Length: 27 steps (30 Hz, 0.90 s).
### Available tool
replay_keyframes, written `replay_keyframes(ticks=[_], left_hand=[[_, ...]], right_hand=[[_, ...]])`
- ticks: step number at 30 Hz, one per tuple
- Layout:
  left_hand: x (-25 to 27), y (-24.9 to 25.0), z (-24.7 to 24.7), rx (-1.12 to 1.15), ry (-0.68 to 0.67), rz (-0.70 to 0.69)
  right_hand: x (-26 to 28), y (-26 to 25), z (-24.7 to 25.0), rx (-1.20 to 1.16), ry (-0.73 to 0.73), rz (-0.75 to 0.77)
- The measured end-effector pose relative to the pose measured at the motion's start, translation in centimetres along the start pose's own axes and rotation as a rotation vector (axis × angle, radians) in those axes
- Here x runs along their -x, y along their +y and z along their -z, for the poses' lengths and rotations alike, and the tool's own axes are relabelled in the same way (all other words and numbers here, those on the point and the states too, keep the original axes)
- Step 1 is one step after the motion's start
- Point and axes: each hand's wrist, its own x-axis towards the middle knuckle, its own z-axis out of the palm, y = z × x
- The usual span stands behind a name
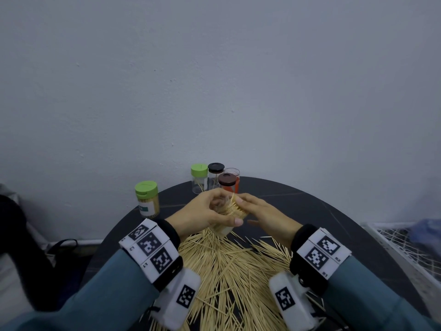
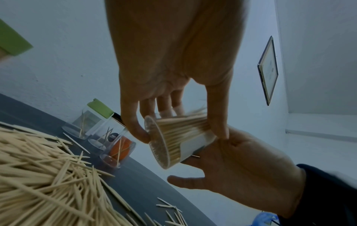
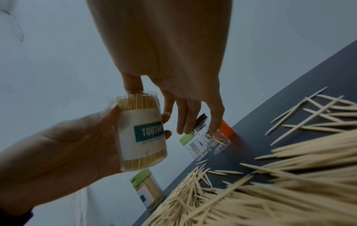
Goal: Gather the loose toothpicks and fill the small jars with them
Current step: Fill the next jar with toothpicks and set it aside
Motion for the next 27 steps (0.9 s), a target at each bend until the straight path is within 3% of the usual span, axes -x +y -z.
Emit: replay_keyframes(ticks=[5,10,12,15,20,23,27], left_hand=[[0.0,-0.2,0.3,-0.013,0.039,0.021],[-0.1,0.0,0.0,-0.047,0.03,0.024],[-0.1,0.1,0.0,-0.039,0.033,0.024],[-0.1,0.0,0.1,-0.024,0.057,0.027],[-0.2,0.0,0.2,-0.024,0.074,0.034],[-0.1,0.1,0.1,-0.036,0.077,0.048],[0.1,0.2,-0.1,-0.052,0.066,0.058]], right_hand=[[0.2,-0.7,0.6,0.083,0.132,0.297],[0.4,-0.7,0.3,0.254,0.264,0.403],[0.3,-0.7,0.5,0.296,0.309,0.409],[0.1,-0.5,0.9,0.355,0.266,0.345],[0.5,-0.9,1.6,0.187,0.291,0.287],[0.9,-0.9,2.8,0.392,0.282,0.099],[2.2,-0.6,4.3,0.93,0.035,-0.453]])
